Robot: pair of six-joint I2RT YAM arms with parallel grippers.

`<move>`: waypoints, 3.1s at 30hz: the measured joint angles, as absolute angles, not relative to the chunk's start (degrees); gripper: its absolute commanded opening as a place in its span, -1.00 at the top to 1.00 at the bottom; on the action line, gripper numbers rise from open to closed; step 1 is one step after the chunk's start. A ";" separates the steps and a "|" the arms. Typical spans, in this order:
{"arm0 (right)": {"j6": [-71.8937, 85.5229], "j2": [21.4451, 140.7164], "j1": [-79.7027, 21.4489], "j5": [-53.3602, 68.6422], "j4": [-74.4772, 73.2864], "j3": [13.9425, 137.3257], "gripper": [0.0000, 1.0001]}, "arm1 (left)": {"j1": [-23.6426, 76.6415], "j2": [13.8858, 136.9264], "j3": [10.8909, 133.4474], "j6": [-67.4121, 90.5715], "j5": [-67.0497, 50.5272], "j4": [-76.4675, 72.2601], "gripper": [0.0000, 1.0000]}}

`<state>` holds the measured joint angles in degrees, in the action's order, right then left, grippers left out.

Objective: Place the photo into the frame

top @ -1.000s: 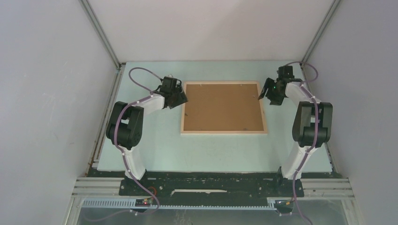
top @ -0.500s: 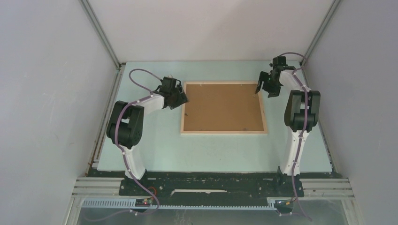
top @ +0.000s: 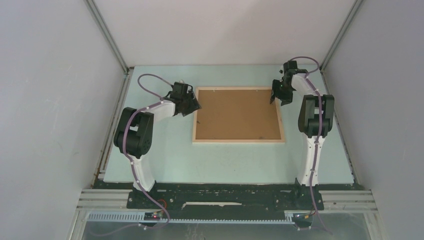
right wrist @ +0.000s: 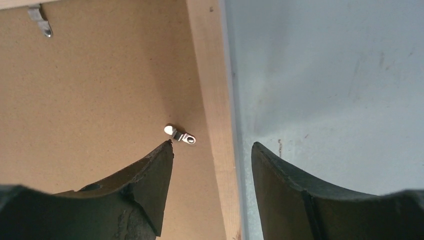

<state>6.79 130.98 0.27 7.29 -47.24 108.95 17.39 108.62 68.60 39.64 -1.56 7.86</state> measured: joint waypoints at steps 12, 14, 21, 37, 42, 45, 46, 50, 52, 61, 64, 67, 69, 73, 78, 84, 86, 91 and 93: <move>5.39 131.96 -2.68 3.42 -49.19 110.52 -0.15 | 16.10 112.51 70.74 40.07 -3.46 8.10 0.09; 5.45 132.53 -2.55 3.55 -49.50 111.37 -0.14 | 16.10 112.51 70.74 40.07 -3.42 8.21 0.14; 5.45 132.68 -2.83 2.79 -49.93 111.96 -0.14 | 16.10 112.51 70.74 40.07 -3.20 8.49 0.23; 7.66 134.78 -2.63 -0.34 -52.40 115.81 0.63 | 16.10 112.51 70.74 40.05 -2.13 9.06 0.37; 8.71 134.82 -2.20 1.15 -52.40 115.87 0.14 | 16.10 112.51 70.74 40.05 -2.13 9.06 0.40; 8.71 134.63 -2.42 1.48 -51.13 115.00 -0.02 | 16.10 112.51 70.74 40.03 -2.11 9.06 0.41; 8.54 134.39 -2.57 0.97 -50.76 114.61 -0.03 | 16.10 112.51 70.74 40.03 -2.07 9.10 0.42; 8.01 133.19 -3.18 -0.97 -49.69 112.71 -0.14 | 16.10 112.51 70.74 40.01 -2.04 9.08 0.46; 8.19 132.86 -3.79 -0.54 -49.08 112.05 -0.16 | 16.10 112.51 70.74 40.01 -2.04 9.08 0.46; 7.97 132.86 -4.95 -0.78 -48.40 112.12 -0.16 | 16.08 112.51 70.74 39.97 -1.89 9.10 0.51; 7.99 134.10 -4.93 -0.99 -50.00 114.39 -0.07 | 16.08 112.51 70.74 39.94 -1.89 9.10 0.52; 8.05 135.52 -4.71 -1.13 -50.72 116.73 -0.02 | 16.08 112.51 70.74 39.94 -1.89 9.10 0.53; 8.21 135.87 -4.58 -1.13 -50.92 117.25 -0.06 | 16.08 112.51 70.74 39.94 -1.89 9.10 0.54; 8.49 136.27 -4.54 -0.95 -51.40 117.95 -0.15 | 16.08 112.51 70.74 39.92 -1.91 9.10 0.56; 8.95 136.97 -4.67 -0.86 -51.68 119.13 -0.18 | 16.08 112.51 70.74 39.92 -1.91 9.10 0.58; 9.34 138.80 -4.71 -1.54 -53.87 122.50 -0.01 | 16.08 112.51 70.74 39.92 -1.91 9.10 0.60; 9.52 139.35 -4.69 -1.91 -54.37 123.52 0.09 | 16.08 112.51 70.74 39.92 -1.93 9.10 0.60; 10.22 139.72 -4.56 -3.66 -54.87 124.27 0.53 | 16.08 112.51 70.74 39.92 -1.93 9.10 0.62; 10.68 139.76 -4.32 -4.40 -54.50 124.38 0.71 | 16.08 112.51 70.74 39.90 -1.91 9.13 0.62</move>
<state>10.68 139.76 -4.32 -4.40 -54.50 124.38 16.08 112.51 70.74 39.90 -1.91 9.13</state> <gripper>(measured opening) 0.278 0.288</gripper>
